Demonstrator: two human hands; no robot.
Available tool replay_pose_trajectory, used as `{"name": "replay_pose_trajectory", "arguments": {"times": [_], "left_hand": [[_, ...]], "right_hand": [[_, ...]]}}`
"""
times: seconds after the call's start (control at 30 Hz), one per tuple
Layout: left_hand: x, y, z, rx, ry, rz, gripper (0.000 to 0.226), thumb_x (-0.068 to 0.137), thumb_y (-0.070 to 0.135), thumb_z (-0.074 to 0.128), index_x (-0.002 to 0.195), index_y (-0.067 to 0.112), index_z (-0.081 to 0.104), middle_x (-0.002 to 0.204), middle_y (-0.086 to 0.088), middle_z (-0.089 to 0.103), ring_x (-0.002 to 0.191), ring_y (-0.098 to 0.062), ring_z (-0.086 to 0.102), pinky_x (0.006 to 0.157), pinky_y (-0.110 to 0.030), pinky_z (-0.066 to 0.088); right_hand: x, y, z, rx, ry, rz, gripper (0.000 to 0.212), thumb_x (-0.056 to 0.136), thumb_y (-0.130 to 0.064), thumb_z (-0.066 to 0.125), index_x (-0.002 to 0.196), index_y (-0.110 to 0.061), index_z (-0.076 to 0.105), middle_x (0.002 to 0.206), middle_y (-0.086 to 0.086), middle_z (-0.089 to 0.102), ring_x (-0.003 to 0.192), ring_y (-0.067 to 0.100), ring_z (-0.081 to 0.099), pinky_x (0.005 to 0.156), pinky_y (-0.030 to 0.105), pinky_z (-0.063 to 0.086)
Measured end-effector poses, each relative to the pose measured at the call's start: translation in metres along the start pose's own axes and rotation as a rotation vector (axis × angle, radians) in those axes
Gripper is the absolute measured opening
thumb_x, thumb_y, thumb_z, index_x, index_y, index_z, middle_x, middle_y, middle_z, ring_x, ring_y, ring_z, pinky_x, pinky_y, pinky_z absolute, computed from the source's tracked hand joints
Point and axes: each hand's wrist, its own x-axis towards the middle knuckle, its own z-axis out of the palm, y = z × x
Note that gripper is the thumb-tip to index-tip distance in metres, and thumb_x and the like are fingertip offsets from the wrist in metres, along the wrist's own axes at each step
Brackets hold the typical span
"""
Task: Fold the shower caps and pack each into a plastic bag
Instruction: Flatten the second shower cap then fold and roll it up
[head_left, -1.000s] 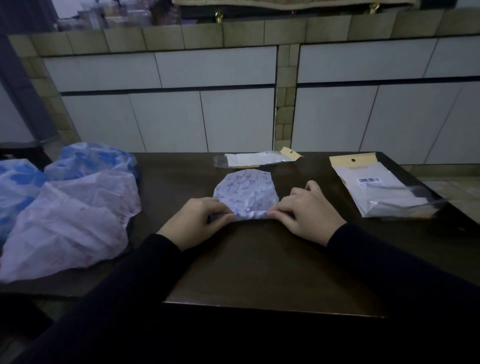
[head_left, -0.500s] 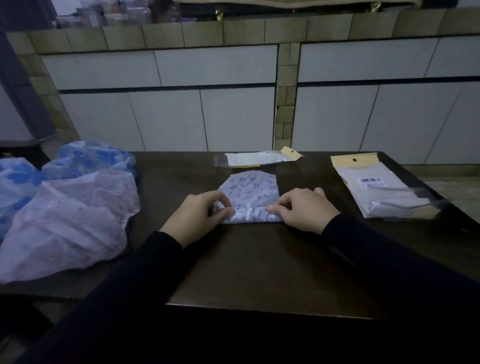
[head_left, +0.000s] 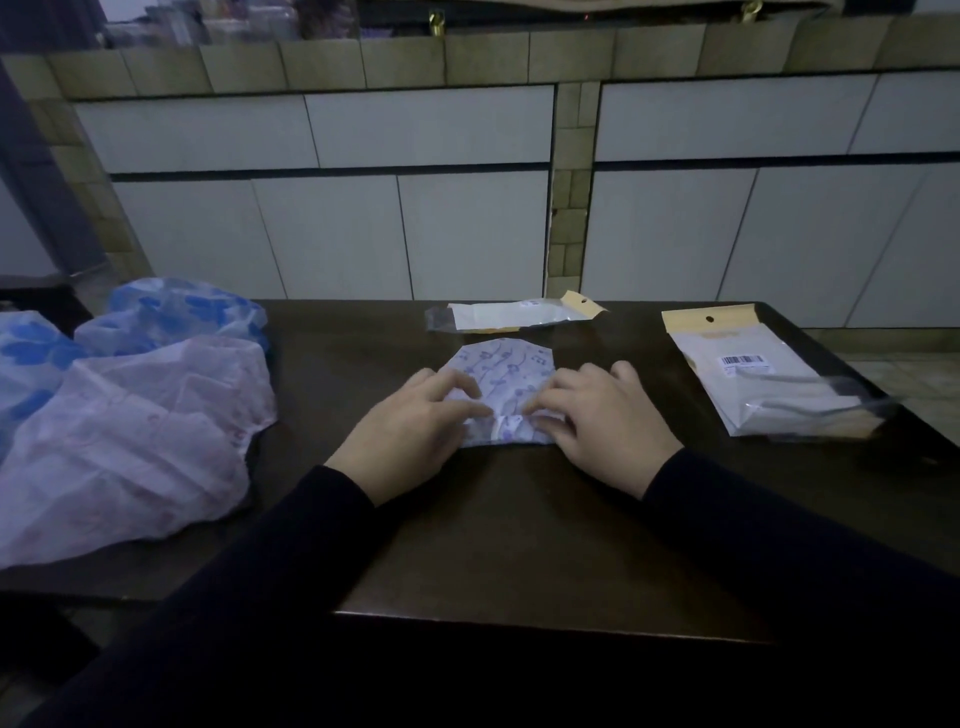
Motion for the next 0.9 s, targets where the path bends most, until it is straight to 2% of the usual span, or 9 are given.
{"name": "replay_pose_trajectory", "arguments": {"times": [0.1, 0.17, 0.27, 0.33, 0.5, 0.6, 0.7, 0.9], "left_hand": [[0.001, -0.001, 0.003, -0.127, -0.079, -0.012, 0.035, 0.088, 0.015, 0.048, 0.113, 0.022, 0.071, 0.113, 0.009, 0.062, 0.096, -0.001, 0.052, 0.085, -0.020, 0.046], [0.002, -0.002, 0.002, -0.205, -0.112, -0.052, 0.034, 0.089, 0.016, 0.048, 0.114, 0.021, 0.071, 0.113, 0.012, 0.062, 0.096, 0.003, 0.053, 0.089, -0.021, 0.047], [0.003, -0.005, 0.004, -0.272, -0.119, -0.057, 0.028, 0.087, 0.032, 0.063, 0.112, 0.022, 0.072, 0.109, 0.015, 0.062, 0.093, 0.003, 0.058, 0.084, -0.016, 0.047], [0.004, -0.009, 0.005, -0.314, -0.123, -0.080, 0.032, 0.083, 0.040, 0.071, 0.110, 0.024, 0.073, 0.106, 0.017, 0.063, 0.093, 0.003, 0.059, 0.080, -0.014, 0.047], [0.004, -0.010, 0.007, -0.291, -0.111, -0.105, 0.029, 0.084, 0.041, 0.067, 0.110, 0.029, 0.073, 0.095, 0.026, 0.048, 0.083, 0.002, 0.055, 0.071, -0.008, 0.041], [0.000, -0.007, 0.004, -0.290, -0.102, -0.108, 0.026, 0.086, 0.039, 0.066, 0.107, 0.025, 0.074, 0.090, 0.020, 0.053, 0.079, -0.002, 0.058, 0.070, -0.013, 0.044], [-0.003, -0.004, 0.001, -0.277, -0.097, -0.097, 0.020, 0.088, 0.037, 0.065, 0.101, 0.025, 0.076, 0.098, 0.019, 0.057, 0.081, -0.003, 0.061, 0.072, -0.019, 0.050], [-0.004, -0.001, -0.005, -0.307, -0.099, -0.092, 0.024, 0.089, 0.038, 0.063, 0.103, 0.023, 0.076, 0.092, 0.012, 0.063, 0.080, -0.001, 0.061, 0.072, -0.013, 0.048]], "right_hand": [[-0.004, 0.001, 0.001, 0.001, -0.064, -0.135, 0.033, 0.100, -0.031, 0.043, 0.130, -0.031, 0.056, 0.118, -0.009, 0.055, 0.105, 0.009, 0.046, 0.094, 0.029, 0.035], [-0.005, 0.001, 0.002, 0.036, -0.093, -0.138, 0.035, 0.100, -0.037, 0.041, 0.130, -0.029, 0.056, 0.113, -0.008, 0.056, 0.099, 0.007, 0.045, 0.090, 0.026, 0.037], [-0.006, 0.003, 0.006, 0.100, -0.155, -0.100, 0.040, 0.099, -0.044, 0.041, 0.132, -0.027, 0.056, 0.112, -0.009, 0.055, 0.093, 0.003, 0.040, 0.081, 0.019, 0.031], [-0.005, 0.008, 0.008, 0.117, -0.180, -0.046, 0.040, 0.098, -0.045, 0.042, 0.133, -0.029, 0.055, 0.113, -0.009, 0.056, 0.096, 0.005, 0.043, 0.083, 0.020, 0.032], [-0.005, 0.010, 0.004, -0.028, -0.168, 0.000, 0.040, 0.096, -0.054, 0.040, 0.130, -0.040, 0.055, 0.114, -0.016, 0.060, 0.104, 0.009, 0.045, 0.093, 0.034, 0.032], [-0.006, 0.008, 0.003, -0.034, -0.140, 0.006, 0.040, 0.094, -0.056, 0.040, 0.128, -0.041, 0.056, 0.113, -0.018, 0.062, 0.102, 0.008, 0.046, 0.093, 0.034, 0.030], [-0.010, 0.008, 0.002, 0.025, -0.122, -0.002, 0.039, 0.093, -0.057, 0.042, 0.125, -0.040, 0.059, 0.111, -0.018, 0.064, 0.098, 0.005, 0.048, 0.092, 0.032, 0.030], [-0.013, 0.008, 0.000, 0.070, -0.077, -0.009, 0.034, 0.093, -0.055, 0.045, 0.116, -0.039, 0.065, 0.103, -0.019, 0.066, 0.091, 0.003, 0.046, 0.090, 0.031, 0.029]]}}
